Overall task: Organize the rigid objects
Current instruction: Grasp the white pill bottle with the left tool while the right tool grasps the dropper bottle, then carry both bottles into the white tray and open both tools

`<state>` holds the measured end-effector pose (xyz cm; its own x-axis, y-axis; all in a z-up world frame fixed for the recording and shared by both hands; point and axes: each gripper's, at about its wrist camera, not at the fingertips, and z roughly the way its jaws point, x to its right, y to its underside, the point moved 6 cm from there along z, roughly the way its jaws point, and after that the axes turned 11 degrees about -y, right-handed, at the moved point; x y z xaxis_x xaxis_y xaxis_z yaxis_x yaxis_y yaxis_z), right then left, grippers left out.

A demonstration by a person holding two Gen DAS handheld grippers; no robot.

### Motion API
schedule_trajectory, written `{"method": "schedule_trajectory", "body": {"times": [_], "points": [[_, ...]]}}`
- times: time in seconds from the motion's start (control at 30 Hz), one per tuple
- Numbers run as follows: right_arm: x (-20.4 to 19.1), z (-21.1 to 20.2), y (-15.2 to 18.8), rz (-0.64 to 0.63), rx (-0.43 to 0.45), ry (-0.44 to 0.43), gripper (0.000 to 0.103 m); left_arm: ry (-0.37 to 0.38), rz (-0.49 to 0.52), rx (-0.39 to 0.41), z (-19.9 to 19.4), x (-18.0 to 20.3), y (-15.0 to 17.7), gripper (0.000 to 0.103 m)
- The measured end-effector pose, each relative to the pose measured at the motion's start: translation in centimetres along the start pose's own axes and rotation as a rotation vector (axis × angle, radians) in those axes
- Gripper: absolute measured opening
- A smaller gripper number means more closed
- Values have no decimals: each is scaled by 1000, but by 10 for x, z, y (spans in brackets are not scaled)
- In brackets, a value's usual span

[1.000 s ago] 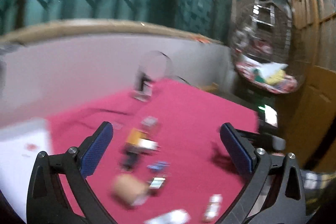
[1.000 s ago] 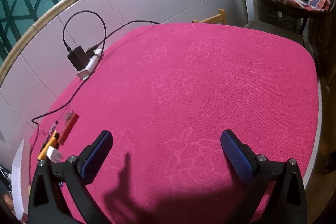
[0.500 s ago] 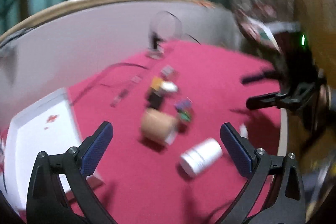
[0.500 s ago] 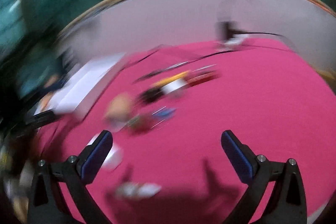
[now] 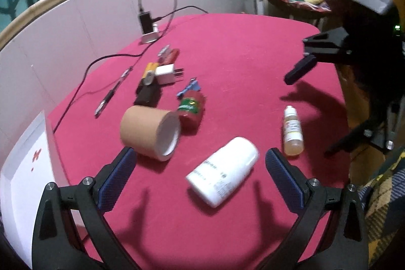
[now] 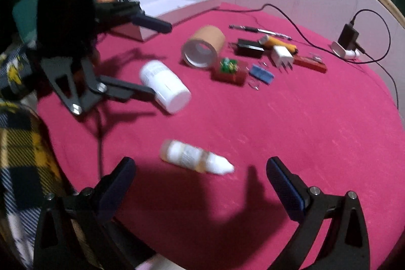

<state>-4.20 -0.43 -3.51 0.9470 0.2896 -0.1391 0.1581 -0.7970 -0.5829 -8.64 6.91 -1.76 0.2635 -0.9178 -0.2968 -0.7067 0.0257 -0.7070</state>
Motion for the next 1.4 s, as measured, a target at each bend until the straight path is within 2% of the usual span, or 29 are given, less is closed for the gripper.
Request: {"method": "schedule_trajectory", "body": {"times": [0.13, 0.23, 0.27, 0.3, 0.4, 0.5, 0.73, 0.77, 0.8, 0.83, 0.87, 0.9, 1.03, 1.2, 1.3, 1.4], "points": [[4, 3, 7, -10, -16, 29, 97, 29, 63, -15, 8, 12, -1, 102], [9, 12, 2, -10, -16, 19, 80, 53, 75, -40, 13, 17, 2, 82], [10, 13, -2, -9, -2, 7, 76, 59, 74, -54, 14, 17, 4, 70], [10, 16, -6, -16, 2, 5, 70, 62, 74, -70, 16, 17, 7, 66], [2, 25, -17, -70, -7, -14, 61, 52, 70, -101, 16, 14, 16, 65], [0, 28, -24, -82, -13, -43, 50, 46, 54, -93, 12, 10, 16, 62], [6, 19, -15, -13, 11, -81, 39, 62, 58, -96, 10, 10, 14, 62], [6, 19, -15, -11, 12, -76, 32, 66, 74, -91, 9, 13, 12, 62], [4, 19, -14, -15, 11, -78, 18, 67, 84, -90, 11, 14, 11, 62], [3, 19, -13, -16, 9, -80, 18, 68, 99, -90, 11, 17, 10, 59], [0, 19, -13, -18, 4, -79, 18, 67, 105, -91, 10, 18, 10, 51], [-2, 18, -11, -22, 3, -76, 18, 70, 106, -94, 10, 18, 10, 37], [1, 17, -10, 12, 29, -58, 18, 48, 44, -98, 7, 10, 13, 37], [16, 9, -15, 110, 107, -52, 18, 34, -77, -109, 2, -5, 15, 37], [22, 0, -25, 150, 165, -28, 18, -45, -119, -105, -5, -15, 7, 37], [27, -16, -41, 196, 245, -16, 18, -155, -169, -82, -19, -29, -6, 37]]}}
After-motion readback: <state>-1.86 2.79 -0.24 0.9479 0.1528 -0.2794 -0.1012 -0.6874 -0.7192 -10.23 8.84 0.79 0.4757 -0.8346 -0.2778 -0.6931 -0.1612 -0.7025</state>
